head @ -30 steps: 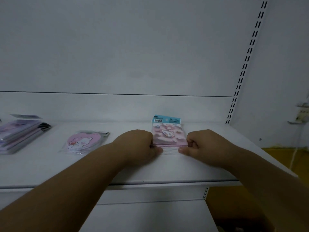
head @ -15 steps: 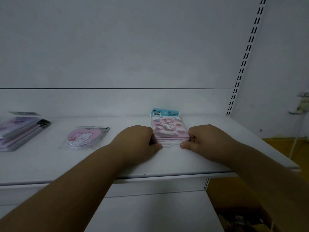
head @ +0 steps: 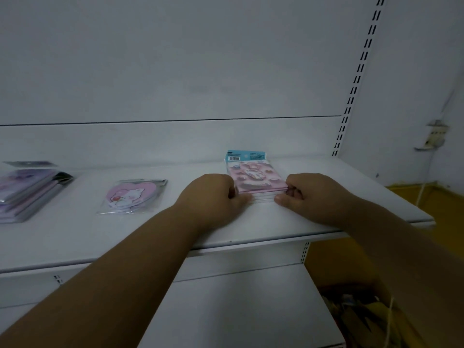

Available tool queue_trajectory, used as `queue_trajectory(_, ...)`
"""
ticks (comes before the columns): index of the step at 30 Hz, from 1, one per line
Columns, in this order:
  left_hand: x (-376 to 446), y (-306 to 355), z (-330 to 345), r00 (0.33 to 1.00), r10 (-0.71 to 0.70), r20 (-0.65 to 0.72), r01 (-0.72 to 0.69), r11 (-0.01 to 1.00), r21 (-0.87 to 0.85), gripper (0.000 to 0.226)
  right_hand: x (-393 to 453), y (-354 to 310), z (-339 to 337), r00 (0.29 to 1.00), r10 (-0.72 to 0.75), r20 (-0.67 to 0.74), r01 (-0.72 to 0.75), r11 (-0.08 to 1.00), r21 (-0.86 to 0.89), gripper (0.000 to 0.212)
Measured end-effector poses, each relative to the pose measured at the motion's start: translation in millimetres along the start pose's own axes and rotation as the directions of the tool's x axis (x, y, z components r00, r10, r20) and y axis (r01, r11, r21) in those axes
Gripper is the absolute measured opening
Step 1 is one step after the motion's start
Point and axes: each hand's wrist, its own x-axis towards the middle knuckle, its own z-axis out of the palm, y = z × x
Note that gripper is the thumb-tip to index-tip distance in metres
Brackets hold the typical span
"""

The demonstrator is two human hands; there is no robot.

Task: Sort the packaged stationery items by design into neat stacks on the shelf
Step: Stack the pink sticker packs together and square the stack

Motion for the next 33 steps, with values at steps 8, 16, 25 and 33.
queue_trajectory(8, 1.8, 1.7, -0.2, 0.999, 0.023, 0.023, -0.024, 0.999, 0.047, 0.039, -2.5, 0.5, 1.0, 0.999, -0.044, -0.007, 0.044, 0.998, -0.044, 0.028)
queue_trajectory(16, 3.2, 2.6, -5.0, 0.997, 0.029, 0.071, -0.034, 0.997, 0.064, 0.043, -1.0, 5.3, -6.3, 0.995, -0.103, -0.002, 0.103, 0.995, -0.011, 0.031)
queue_trajectory(25, 38.0, -6.7, -17.6, 0.981, -0.139, 0.137, 0.115, 0.979, 0.166, 0.042, 27.7, 17.1, -15.6, 0.995, 0.095, 0.023, -0.097, 0.940, 0.327, 0.041)
queue_trajectory(33, 91.2, 4.1, -2.1, 0.977, -0.202, -0.067, 0.199, 0.979, -0.050, 0.023, 106.4, 6.3, -6.4, 0.997, 0.017, -0.076, 0.002, 0.972, 0.237, 0.012)
